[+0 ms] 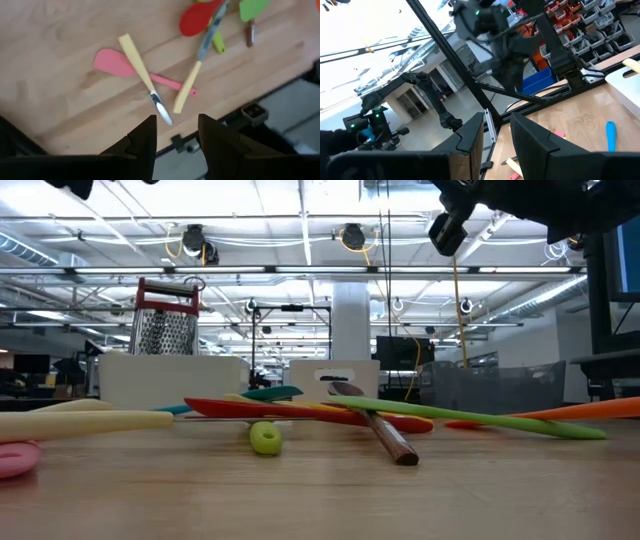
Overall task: Pick & Place Kitchen Items
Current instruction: Put the yellow knife into the left white bin
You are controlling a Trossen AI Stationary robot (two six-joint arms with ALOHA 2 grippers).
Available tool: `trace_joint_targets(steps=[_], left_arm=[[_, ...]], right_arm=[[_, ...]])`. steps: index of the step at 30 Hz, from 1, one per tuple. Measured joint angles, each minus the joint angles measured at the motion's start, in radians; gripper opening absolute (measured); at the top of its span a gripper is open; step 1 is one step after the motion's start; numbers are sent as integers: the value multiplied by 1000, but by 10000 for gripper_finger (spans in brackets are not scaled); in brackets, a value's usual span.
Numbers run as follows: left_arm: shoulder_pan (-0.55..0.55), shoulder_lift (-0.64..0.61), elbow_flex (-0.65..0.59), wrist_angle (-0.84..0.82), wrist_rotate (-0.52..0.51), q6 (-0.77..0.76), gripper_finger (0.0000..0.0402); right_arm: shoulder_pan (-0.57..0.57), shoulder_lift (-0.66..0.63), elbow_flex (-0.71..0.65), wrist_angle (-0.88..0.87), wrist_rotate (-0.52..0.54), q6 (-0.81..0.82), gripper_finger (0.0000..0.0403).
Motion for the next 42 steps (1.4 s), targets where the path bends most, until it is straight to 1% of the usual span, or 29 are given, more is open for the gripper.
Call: trace_joint_targets(steps=[2,6,12,15,23,26,33,35,42], left_arm=[[-28,9,1,27,-36,-91,150],[-73,40,0,64,-78,-231,150],[-100,140,0,99,-88,-318,150],[-99,205,0,98,-95,-336,150],[-93,347,0,95,-103,-364,150],[-93,387,0,89,-86,-367,150],[-89,456,0,12,-81,-408,150],[-85,470,0,12,-87,-409,150],[-55,503,0,5,-109,-363,150]], right_arm=[[0,0,0,-3,-14,0,91],[0,0,0,-6,-96,1,91],[0,0,0,-8,-186,-1,91],[0,0,0,-9,-233,-19,91],[-1,0,0,-6,-237,-34,91],[-1,0,0,-5,-260,-35,91],[-1,0,0,-5,-262,-35,91],[-1,0,0,-5,-262,-33,91],[-1,0,0,-4,-263,-33,91]])
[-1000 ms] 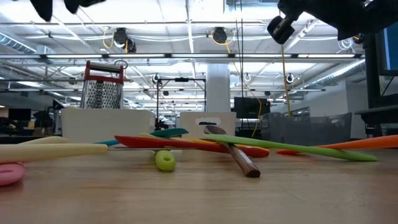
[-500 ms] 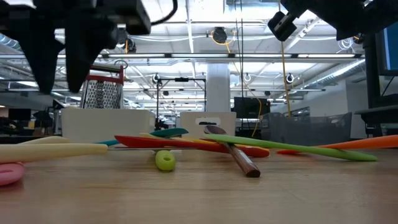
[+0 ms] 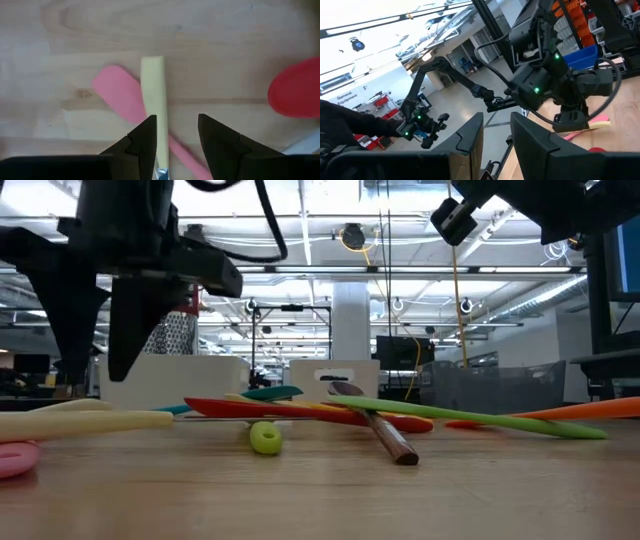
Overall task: Pick & Place Kitchen Items
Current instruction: Put the yellow knife into the left white bin
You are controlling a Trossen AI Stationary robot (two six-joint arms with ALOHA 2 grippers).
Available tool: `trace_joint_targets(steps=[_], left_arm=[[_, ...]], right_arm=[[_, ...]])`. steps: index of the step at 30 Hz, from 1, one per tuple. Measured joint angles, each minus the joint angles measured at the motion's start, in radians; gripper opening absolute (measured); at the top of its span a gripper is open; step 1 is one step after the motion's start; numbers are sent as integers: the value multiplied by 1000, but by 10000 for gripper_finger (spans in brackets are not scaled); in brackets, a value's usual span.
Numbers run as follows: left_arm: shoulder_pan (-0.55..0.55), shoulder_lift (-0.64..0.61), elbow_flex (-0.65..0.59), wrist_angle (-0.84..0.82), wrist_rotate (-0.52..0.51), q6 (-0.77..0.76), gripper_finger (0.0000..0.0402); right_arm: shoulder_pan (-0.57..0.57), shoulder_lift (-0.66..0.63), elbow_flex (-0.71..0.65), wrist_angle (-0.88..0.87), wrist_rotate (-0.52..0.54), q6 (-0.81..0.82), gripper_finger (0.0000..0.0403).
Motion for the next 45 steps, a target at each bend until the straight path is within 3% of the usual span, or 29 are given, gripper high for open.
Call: trace_joint_targets(steps=[18,35,45], left_arm=[[-6,4,-3,-77,6,-35,150],[-24,3,-122,93,-2,-73,150],[-24,4,-140,107,-3,-72,149]], right_arm=[[0,0,0,4,0,1,91],[0,0,0,14,0,1,91],[0,0,0,14,1,9,91]])
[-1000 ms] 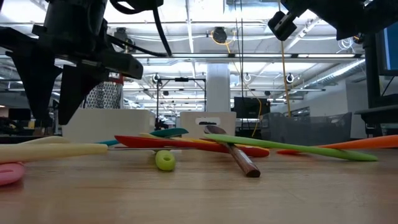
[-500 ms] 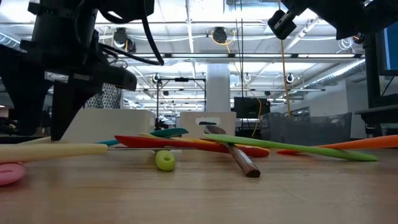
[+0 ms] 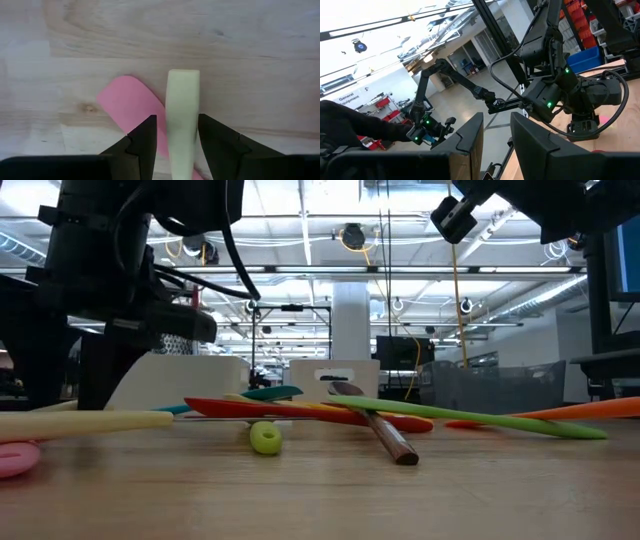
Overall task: Pick & Place Kitchen Items
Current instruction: Put the yellow knife into the left white bin
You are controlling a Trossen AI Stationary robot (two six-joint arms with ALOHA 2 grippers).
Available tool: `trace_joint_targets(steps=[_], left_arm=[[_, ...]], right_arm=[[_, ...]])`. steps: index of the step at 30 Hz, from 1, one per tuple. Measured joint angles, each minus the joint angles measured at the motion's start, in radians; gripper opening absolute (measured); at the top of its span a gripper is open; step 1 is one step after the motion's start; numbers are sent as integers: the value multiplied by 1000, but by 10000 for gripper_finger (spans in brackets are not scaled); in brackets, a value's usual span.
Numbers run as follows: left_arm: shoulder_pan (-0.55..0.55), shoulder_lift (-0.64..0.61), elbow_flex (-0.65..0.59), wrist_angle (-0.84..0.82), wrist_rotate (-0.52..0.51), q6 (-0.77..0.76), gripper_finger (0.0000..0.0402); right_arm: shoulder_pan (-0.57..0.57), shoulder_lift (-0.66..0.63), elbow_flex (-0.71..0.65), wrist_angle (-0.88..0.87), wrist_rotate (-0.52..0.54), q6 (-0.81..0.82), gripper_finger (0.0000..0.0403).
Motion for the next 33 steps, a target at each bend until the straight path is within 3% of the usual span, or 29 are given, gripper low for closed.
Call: trace_joint_targets(steps=[5,14,33], left_arm=[[0,0,0,27,-14,3,136],[0,0,0,38,-18,5,66],[-2,-40,3,25,25,6,68]], right_arm=[[0,0,0,0,0,0,91],[0,0,0,0,1,0,91],[0,0,0,0,0,0,91]])
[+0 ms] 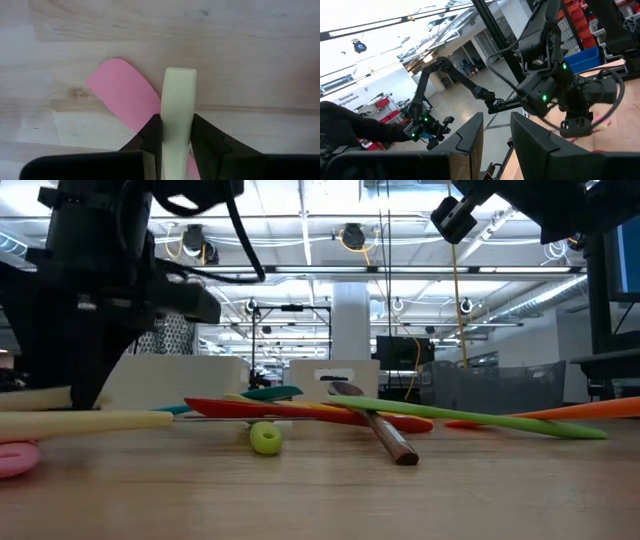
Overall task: Pick & Place Kitchen Items
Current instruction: Put the yellow knife into the left white bin
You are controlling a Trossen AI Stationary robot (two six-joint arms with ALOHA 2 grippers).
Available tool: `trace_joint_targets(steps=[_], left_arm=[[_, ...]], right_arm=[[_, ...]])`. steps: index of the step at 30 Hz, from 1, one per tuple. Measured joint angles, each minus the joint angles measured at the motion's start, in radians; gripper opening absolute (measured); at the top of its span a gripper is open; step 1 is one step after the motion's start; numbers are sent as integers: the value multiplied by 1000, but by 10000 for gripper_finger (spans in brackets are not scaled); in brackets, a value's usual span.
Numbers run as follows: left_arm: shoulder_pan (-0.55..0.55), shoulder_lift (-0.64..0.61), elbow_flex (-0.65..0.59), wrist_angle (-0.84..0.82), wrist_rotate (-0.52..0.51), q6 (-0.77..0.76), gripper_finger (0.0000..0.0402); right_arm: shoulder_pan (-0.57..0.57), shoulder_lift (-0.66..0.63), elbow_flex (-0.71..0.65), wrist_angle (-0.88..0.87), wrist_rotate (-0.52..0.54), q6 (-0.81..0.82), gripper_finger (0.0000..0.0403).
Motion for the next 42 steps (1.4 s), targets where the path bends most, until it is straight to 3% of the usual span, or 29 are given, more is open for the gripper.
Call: trace_joint_targets(steps=[9,12,21,29,42], left_arm=[[-4,-145,0,-186,-35,-38,68],[-7,-210,0,-235,-88,-67,64],[-42,-407,0,-281,-505,-210,65],[-48,-467,0,-291,-855,-199,68],[-48,-467,0,-331,-1222,-119,65]], right_arm=[[0,0,0,2,1,0,91],[0,0,0,3,2,-2,91],[0,0,0,5,2,-8,91],[0,0,0,4,2,-11,91],[0,0,0,4,3,-8,91]])
